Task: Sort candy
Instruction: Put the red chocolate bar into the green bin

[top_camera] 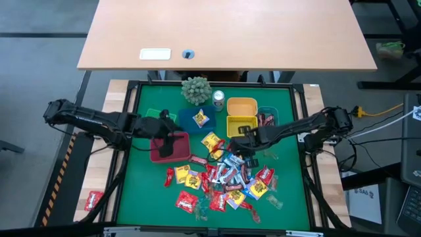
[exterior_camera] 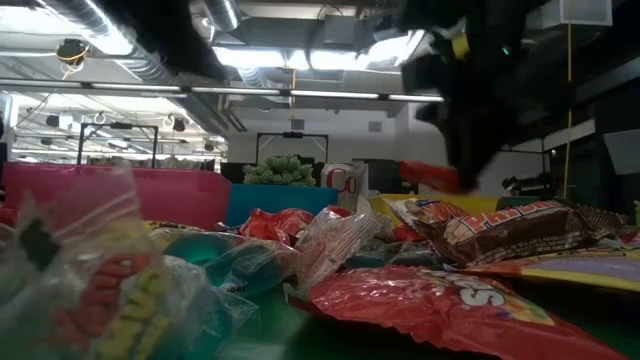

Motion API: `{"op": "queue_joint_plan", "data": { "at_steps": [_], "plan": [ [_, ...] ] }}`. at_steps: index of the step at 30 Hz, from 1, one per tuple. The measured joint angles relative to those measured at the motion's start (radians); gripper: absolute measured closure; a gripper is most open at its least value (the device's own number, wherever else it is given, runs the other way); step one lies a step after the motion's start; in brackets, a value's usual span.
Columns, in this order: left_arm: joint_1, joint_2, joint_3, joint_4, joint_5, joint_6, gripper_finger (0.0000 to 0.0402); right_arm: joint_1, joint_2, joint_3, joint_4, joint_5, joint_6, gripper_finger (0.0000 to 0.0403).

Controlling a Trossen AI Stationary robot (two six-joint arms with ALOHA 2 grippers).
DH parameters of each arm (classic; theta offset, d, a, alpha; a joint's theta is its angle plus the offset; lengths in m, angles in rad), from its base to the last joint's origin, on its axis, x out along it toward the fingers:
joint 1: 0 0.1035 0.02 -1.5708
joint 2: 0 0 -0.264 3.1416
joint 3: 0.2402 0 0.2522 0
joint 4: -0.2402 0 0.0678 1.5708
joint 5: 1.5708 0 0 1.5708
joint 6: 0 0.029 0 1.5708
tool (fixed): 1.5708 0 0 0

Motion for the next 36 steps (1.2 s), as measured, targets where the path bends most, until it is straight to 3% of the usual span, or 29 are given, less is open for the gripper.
{"op": "queue_joint_plan", "data": {
  "at_steps": [5,12,17,27,36],
  "plan": [
    [-0.069,0.0,0.0,0.139,0.014,0.169,0.0274,0.0,0.0,0.078,0.129,0.0,-0.097,0.0343],
    [-0.133,0.003,0.0,0.206,0.017,0.331,0.0274,0.0,-0.001,0.14,0.318,-0.001,-0.185,0.0343],
    [-0.145,0.045,0.0,0.31,0.016,0.438,0.0274,0.0,-0.001,0.149,0.43,-0.055,-0.205,0.0343],
    [-0.144,0.216,0.0,0.516,0.016,0.624,0.0274,0.0,0.0,0.149,0.448,-0.158,-0.206,0.0343],
    [-0.139,0.33,0.0,0.613,-0.015,0.658,0.0274,0.0,0.0,0.148,0.444,-0.227,-0.188,0.0343]
  ]
}}
